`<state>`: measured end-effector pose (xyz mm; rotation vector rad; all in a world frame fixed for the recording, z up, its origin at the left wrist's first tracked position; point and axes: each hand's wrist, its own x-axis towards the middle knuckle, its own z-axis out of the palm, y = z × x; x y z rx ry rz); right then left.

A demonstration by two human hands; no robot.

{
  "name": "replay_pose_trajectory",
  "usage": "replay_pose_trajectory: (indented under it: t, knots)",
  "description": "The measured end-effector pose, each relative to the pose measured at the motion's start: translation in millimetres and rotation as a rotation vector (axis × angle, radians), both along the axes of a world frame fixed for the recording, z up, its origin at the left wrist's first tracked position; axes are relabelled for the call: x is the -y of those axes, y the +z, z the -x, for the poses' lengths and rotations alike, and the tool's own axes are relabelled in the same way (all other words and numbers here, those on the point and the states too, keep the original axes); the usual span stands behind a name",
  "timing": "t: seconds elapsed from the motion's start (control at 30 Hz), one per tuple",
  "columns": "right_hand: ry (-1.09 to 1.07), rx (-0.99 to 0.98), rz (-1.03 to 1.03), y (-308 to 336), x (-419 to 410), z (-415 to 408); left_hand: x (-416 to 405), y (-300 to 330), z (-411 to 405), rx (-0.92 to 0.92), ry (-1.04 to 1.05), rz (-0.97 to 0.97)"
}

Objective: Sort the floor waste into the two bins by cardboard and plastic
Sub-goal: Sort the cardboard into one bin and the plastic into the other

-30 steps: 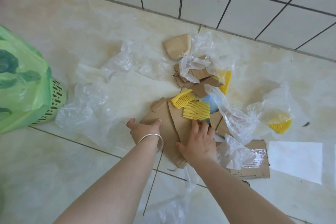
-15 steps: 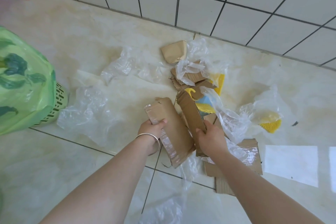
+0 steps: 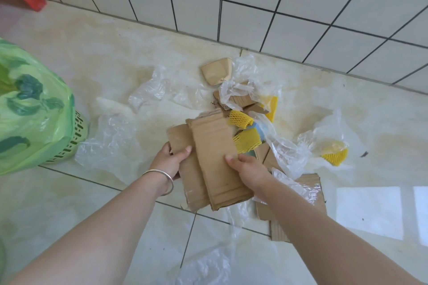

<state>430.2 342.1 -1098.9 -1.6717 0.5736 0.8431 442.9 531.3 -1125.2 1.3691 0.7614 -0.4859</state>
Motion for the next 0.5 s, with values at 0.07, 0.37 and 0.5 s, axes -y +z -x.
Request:
replay_pose_trajectory:
  t: [0.07, 0.37, 0.5]
  knots:
    - [0.143, 0.088, 0.203, -3, -15, 2, 5, 3, 2, -0.021, 0.012, 0.028]
    - [0.433, 0.231, 0.503, -22, -55, 15, -18, 8, 1, 0.037, 0.020, -0.147]
    - [0.492, 0.234, 0.647, -42, -45, 15, -50, 7, 1, 0.034, 0.121, -0.160]
